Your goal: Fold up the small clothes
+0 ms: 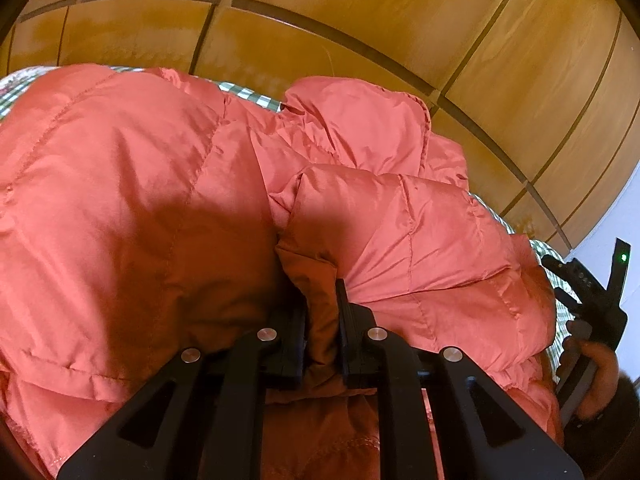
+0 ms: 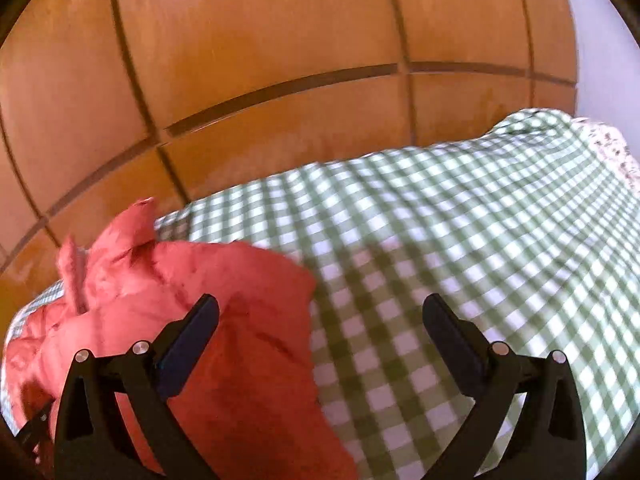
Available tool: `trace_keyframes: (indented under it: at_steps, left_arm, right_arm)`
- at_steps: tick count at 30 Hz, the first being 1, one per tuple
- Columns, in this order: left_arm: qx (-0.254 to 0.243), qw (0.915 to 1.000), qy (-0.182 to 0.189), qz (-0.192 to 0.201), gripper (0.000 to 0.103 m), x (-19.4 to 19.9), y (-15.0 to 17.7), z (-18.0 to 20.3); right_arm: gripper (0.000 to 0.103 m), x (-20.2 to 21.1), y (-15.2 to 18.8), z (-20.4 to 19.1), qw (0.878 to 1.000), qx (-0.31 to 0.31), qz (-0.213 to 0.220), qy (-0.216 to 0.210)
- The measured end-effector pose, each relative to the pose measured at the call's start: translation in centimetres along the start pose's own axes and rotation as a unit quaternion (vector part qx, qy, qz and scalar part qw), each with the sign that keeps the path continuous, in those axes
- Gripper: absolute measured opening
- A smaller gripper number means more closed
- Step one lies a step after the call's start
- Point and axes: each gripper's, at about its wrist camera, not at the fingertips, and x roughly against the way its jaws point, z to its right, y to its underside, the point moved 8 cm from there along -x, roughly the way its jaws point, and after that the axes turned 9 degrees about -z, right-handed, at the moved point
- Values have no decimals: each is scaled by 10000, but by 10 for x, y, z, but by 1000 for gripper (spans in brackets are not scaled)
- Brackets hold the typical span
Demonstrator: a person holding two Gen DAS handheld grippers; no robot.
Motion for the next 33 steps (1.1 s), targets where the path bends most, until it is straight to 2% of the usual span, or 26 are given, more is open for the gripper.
trace_keyframes:
  at_steps: [1, 3, 5, 8, 10, 13, 16, 18, 19, 21, 22, 23, 25, 28, 33]
  left_arm:
    - [-4, 10000, -9, 14, 13, 1, 0, 0]
    - [13, 10000, 27, 16, 12, 1, 1, 0]
    - [8, 10000, 39, 25, 13, 1, 1, 0]
    - [19, 10000, 31, 3, 12, 2, 1, -1]
    - [38, 10000, -2, -23, 13, 2, 0, -1]
    - [-155, 9994, -251, -153, 12, 7, 1, 3]
    - [-503, 9973, -527, -38, 13, 23, 4, 10]
    - [-438, 9983, -359, 111, 13, 37, 4, 14]
    - [-356, 9988, -297, 158, 16, 41, 4, 15]
    - [-214, 9993, -250, 159, 39, 41, 0, 19]
    - [-232, 9992, -294, 126, 41, 36, -1, 22]
    - [-298, 9985, -444, 69, 43, 30, -1, 23]
    - [-559, 9926, -1049, -246, 44, 8, 3, 18]
    - [-780, 9909, -1066, -256, 47, -7, 8, 12]
    - [-689, 9932, -913, -236, 51, -1, 9, 8]
  right_arm:
    - [101, -16, 5, -1, 9989, 208, -304, 278]
    - [101, -40, 17, -4, 9967, 353, -699, 221]
    - [101, -48, 19, -2, 9963, 261, -800, 197]
    - [101, -46, 16, -3, 9964, 348, -680, 380]
    - [101, -43, 16, -1, 9971, 274, -632, 323]
    - [101, -16, 11, 3, 9980, 193, -455, 399]
    - [101, 24, 19, -11, 9990, 437, -115, 43]
    - [101, 43, 29, -21, 9972, 741, 23, -40]
    - [101, 47, 35, -25, 9964, 847, 15, 12]
    - [101, 40, 48, -31, 9953, 964, -112, -20]
    - [101, 31, 53, -33, 9945, 1015, -236, 34]
    - [101, 22, 60, -32, 9937, 1045, -392, 134]
    - [101, 1, 72, -31, 9922, 1003, -737, 13]
    - [101, -11, 76, -27, 9917, 768, -969, -351]
    - [101, -8, 78, -26, 9922, 745, -920, -388]
